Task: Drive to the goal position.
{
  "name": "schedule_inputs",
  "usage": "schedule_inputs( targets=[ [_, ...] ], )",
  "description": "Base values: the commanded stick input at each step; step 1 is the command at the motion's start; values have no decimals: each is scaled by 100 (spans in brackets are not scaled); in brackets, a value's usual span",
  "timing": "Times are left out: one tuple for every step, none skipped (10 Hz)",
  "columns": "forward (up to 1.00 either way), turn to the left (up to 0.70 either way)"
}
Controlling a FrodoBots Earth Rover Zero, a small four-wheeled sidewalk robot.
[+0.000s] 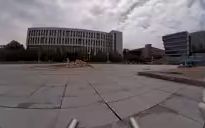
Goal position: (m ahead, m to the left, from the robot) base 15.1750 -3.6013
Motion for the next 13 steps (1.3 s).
schedule_inputs(
  targets=[
    [70,1],
    [70,1],
    [70,1],
    [70,1],
    [70,2],
    [70,2],
    [70,2],
    [70,2],
    [70,2],
    [70,2],
    [70,2],
    [70,2],
    [70,2]
  ],
)
